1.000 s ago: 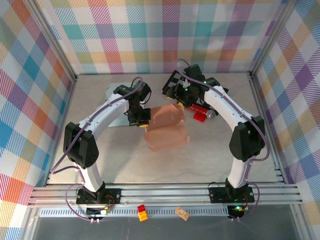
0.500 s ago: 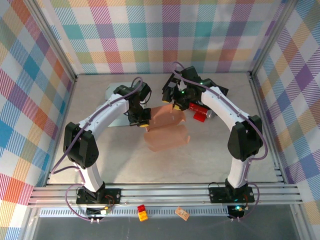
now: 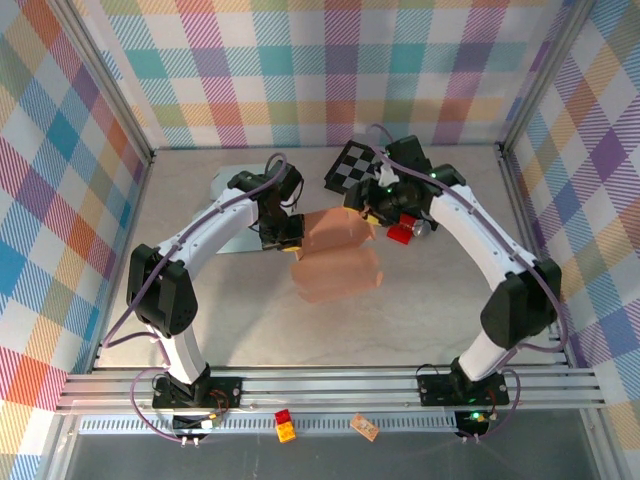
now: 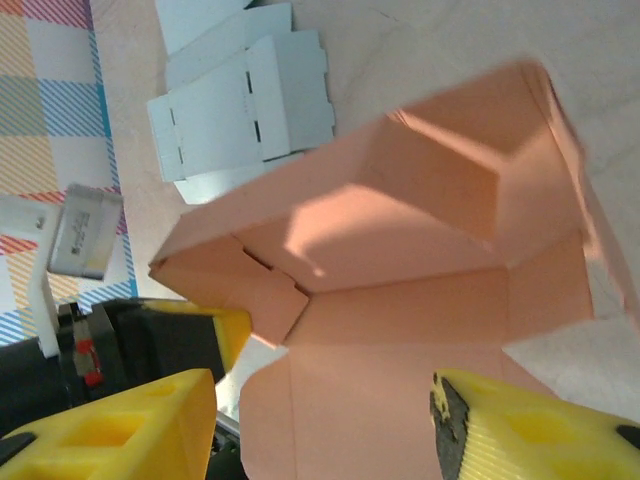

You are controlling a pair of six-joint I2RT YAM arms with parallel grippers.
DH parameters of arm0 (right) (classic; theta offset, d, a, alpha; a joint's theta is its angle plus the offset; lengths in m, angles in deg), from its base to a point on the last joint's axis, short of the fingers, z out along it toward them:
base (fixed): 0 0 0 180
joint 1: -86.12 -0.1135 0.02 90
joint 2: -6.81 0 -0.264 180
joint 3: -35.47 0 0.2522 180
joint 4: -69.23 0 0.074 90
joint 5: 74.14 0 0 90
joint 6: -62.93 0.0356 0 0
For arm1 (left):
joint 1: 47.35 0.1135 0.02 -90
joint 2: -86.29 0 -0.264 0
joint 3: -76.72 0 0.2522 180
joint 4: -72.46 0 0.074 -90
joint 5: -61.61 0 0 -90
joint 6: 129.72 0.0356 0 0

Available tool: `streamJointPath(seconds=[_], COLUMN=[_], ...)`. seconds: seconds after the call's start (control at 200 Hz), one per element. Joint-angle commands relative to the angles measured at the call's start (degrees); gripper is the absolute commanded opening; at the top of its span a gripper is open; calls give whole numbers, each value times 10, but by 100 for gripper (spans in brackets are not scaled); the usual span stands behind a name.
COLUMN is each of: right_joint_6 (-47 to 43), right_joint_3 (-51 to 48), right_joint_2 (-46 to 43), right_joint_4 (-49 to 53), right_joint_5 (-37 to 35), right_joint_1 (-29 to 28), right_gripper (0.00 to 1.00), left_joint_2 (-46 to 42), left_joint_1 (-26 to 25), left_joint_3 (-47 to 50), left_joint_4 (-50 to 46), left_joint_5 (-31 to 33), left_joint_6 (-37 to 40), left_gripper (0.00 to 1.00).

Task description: Fold the paper box

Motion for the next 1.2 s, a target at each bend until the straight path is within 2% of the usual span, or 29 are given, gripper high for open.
streamJointPath(seconds=[0.0,0.13,0.21,0.315,0.475,0.68,0.765,1.11,1.2], right_joint_6=[27,27,17,-1,-15,-16,-9,37,46], right_joint_3=[-44,-62,-61,-74,-90,-90,-91,-93,-95], right_joint_2=[-9,11,22,18,20,32,36,32,26], right_joint_4=[-19,-40,-32,-28,-33,-35,-50,-95,-106], right_joint_5=[7,6,-25,-56,-48,-64,-48,-41,-35], right_joint_1=[-2,-1,2,16,27,28,27,14,13], right_gripper=[57,45,42,41,46,48,48,40,35], left_joint_2=[-14,-14,-16,-18,-22,-24,-25,-29,-29], left_joint_1=[6,6,6,6,6,6,6,6,6], left_joint_3=[-2,-5,-7,-7,-3,-2,2,6,7], left_joint_4=[1,2,1,-2,1,0,4,15,15], left_joint_5=[-9,-13,-12,-11,-14,-16,-20,-30,-30], left_joint_6=[9,9,10,11,10,10,9,1,1], left_gripper=[0,0,0,0,0,0,0,0,0])
